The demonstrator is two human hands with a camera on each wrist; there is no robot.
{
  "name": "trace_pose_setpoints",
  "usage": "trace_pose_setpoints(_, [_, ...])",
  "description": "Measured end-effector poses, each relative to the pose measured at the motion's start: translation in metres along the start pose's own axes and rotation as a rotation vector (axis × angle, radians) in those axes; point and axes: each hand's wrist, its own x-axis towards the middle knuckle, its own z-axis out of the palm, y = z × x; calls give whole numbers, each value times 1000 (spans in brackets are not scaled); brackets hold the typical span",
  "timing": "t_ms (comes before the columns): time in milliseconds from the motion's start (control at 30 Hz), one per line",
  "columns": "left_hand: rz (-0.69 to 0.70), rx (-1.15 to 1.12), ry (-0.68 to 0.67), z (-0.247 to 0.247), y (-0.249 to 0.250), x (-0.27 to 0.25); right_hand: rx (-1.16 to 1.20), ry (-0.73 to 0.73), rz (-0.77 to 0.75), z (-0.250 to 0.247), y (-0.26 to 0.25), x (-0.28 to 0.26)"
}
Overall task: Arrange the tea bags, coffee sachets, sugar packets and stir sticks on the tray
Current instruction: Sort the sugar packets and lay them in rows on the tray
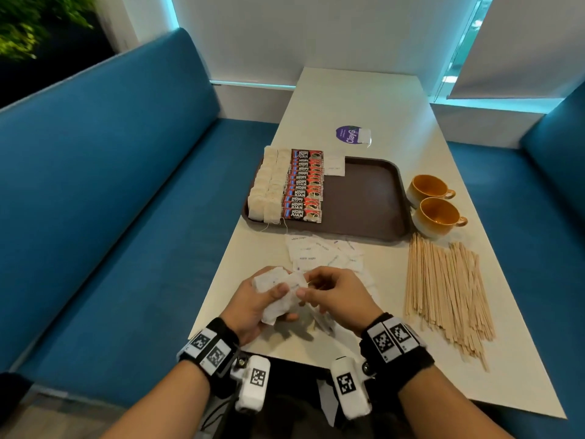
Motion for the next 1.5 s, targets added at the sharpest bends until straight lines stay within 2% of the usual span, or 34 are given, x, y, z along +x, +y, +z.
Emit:
trace_pose_setpoints(200, [-8,-4,2,-3,-1,1,202,80,70,3,11,-7])
trace_pose_setpoints(333, [5,13,-11,-5,-2,2,199,52,80,-2,5,-3])
trace_pose_setpoints(533, [21,14,-23,-8,-2,2,273,97,111,-7,4,5])
trace_pose_setpoints(667, [26,-44,-78,-9,-5,2,352,111,52,-5,1,0])
trace_pose_setpoints(800, [21,-20,-57,-9,-4,1,438,121,-69,-8,-1,0])
trace_pose_setpoints(967, [-44,5,-83,-7,-1,1,343,103,-127,-8,-2,-2])
trace_pose_setpoints(1100, [-56,-52,-123,-8,1,1,89,158,-183,-4,2,-1])
trace_pose_setpoints(1200, [-39,-80,-132,-11,-2,2,-22,170,-162,-2,10,-1])
trace_pose_setpoints(1300, [-9,-99,-84,-12,-4,4,-28,162,-133,-3,8,-4])
trace_pose_setpoints(1500, [22,-70,-35,-10,-6,5,102,71,-103,-4,6,-5])
